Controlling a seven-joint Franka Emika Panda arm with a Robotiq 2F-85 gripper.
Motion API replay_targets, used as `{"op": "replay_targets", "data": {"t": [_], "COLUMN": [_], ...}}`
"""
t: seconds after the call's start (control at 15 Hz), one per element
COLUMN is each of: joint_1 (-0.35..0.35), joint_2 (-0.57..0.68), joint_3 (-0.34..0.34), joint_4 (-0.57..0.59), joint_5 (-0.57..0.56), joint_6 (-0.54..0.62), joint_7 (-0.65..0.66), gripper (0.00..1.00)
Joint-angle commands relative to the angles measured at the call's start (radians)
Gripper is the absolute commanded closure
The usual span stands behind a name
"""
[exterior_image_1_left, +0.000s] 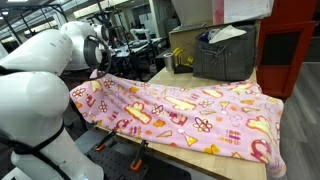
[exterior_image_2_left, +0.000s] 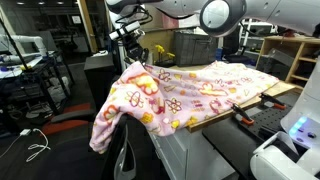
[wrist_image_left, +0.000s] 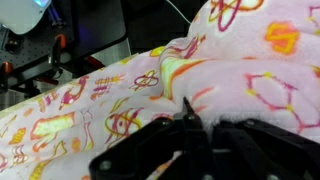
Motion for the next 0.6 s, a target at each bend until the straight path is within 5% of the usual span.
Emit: {"op": "replay_targets", "data": {"t": [0.0, 0.53], "joint_1": [0.011, 0.049], "joint_2": [-0.049, -0.095], "joint_3": [-0.008, -0.005], "joint_4": [-0.004, -0.011], "joint_5": [-0.003, -0.004], "joint_6": [0.064, 0.196], "joint_7": [-0.051, -0.149], "gripper": [0.98, 0.98]}}
